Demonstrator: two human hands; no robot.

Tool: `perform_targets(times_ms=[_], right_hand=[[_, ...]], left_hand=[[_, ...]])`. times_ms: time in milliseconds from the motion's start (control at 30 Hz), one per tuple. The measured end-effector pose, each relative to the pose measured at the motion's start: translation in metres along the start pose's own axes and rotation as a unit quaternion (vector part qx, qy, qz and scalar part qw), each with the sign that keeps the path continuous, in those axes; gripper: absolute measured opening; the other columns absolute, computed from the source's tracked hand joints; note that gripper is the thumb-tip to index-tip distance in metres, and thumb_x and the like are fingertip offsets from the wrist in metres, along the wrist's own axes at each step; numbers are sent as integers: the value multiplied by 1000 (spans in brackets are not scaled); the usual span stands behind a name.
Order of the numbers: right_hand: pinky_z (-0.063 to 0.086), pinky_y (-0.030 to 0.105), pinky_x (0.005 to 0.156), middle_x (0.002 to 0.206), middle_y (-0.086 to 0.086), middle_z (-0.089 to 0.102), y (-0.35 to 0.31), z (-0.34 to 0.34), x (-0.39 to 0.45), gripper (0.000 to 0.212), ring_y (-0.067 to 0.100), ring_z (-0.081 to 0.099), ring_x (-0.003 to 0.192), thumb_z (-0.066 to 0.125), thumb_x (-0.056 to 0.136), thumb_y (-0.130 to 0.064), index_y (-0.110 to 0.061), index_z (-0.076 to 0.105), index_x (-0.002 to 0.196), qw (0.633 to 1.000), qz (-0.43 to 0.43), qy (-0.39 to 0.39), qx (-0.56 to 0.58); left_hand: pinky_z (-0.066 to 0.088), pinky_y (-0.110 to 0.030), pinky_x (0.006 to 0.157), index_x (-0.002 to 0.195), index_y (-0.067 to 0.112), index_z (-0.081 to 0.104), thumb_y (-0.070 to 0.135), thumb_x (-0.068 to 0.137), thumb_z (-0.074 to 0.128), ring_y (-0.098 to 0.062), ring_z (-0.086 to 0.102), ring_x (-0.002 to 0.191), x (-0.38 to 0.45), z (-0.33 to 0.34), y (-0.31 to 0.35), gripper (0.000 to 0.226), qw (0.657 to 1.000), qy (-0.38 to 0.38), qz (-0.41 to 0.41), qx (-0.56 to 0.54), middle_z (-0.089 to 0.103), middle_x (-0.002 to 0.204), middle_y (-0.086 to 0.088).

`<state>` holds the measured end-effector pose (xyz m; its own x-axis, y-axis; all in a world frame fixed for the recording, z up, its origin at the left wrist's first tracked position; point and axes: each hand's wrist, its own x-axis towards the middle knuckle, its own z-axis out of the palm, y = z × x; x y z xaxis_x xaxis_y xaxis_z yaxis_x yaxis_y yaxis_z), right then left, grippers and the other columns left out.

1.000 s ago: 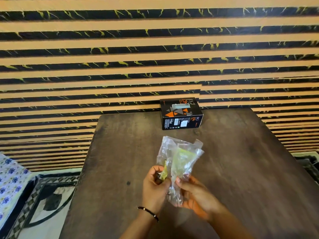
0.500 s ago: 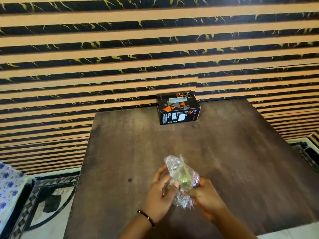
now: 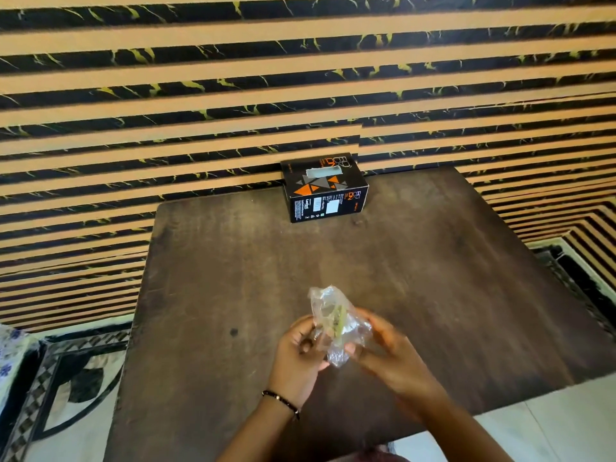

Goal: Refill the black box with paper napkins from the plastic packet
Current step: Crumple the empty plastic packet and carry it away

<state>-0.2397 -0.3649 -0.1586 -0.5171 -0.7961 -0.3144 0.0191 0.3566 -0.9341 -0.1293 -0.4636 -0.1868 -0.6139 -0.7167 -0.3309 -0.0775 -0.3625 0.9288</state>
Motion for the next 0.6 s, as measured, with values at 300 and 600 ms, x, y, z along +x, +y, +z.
perform_targets(times_ms=[300,600], right_hand=[[58,36,76,97,14,73,-10,-40,-11,23,27,70,91,59,82,1,-6,64,104,985,13,33,167],[59,33,68,79,13,73,24,-149,-64,25,24,70,74,54,78,15,-1,67,93,964,-15,72,256]], left_hand=[[54,-23,67,80,19,74,10,73,74,-12,67,83,-20,52,3,11,997,-36,45,-48,67,102,-15],[56,-32,65,76,17,75,22,56,80,-22,65,77,-44,171,-10,22,995,-39,93,-20,69,89,-16]])
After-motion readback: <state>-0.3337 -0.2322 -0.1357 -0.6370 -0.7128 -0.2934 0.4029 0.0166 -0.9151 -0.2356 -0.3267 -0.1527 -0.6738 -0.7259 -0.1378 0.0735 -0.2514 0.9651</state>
